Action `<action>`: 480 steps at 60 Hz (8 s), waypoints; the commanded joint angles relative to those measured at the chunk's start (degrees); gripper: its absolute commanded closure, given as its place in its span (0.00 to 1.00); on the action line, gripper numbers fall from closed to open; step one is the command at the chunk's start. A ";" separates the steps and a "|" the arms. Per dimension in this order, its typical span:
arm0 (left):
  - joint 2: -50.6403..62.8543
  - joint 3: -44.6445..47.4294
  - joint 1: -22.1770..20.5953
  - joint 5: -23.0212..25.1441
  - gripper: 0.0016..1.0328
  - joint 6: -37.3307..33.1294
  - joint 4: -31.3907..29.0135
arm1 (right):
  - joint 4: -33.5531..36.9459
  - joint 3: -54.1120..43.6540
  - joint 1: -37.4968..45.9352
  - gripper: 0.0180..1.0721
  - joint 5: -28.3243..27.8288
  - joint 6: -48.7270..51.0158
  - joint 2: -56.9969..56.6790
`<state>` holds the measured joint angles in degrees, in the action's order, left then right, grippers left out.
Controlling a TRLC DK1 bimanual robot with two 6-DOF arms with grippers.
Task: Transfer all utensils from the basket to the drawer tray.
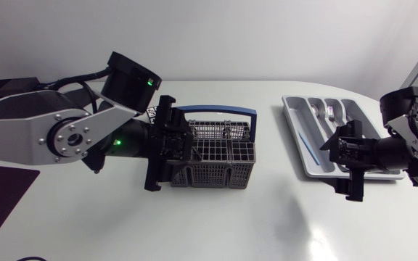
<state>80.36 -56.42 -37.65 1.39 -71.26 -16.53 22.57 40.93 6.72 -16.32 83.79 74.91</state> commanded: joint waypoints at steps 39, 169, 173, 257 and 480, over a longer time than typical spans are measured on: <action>7.53 -4.05 1.61 5.99 0.78 -10.56 4.23 | 1.95 -5.24 -21.05 0.05 1.64 -19.80 -10.84; -0.38 -21.62 -2.43 5.91 0.97 59.75 -13.88 | -8.86 -3.57 -52.07 0.20 23.44 -55.75 -26.75; 0.50 -22.06 -2.25 6.08 0.97 63.00 -14.84 | -10.53 -3.75 -52.16 0.22 23.52 -55.93 -26.14; 4.55 -28.74 -1.81 16.89 0.45 76.80 -23.19 | -24.68 -1.99 -55.32 0.95 30.47 -51.53 -11.11; -8.02 26.37 22.62 24.80 0.13 46.13 27.08 | 11.01 39.76 -45.39 0.40 -1.70 -83.44 24.93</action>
<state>71.66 -32.01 -16.03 25.12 -24.08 9.02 34.41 79.53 -37.71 -17.78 4.51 97.78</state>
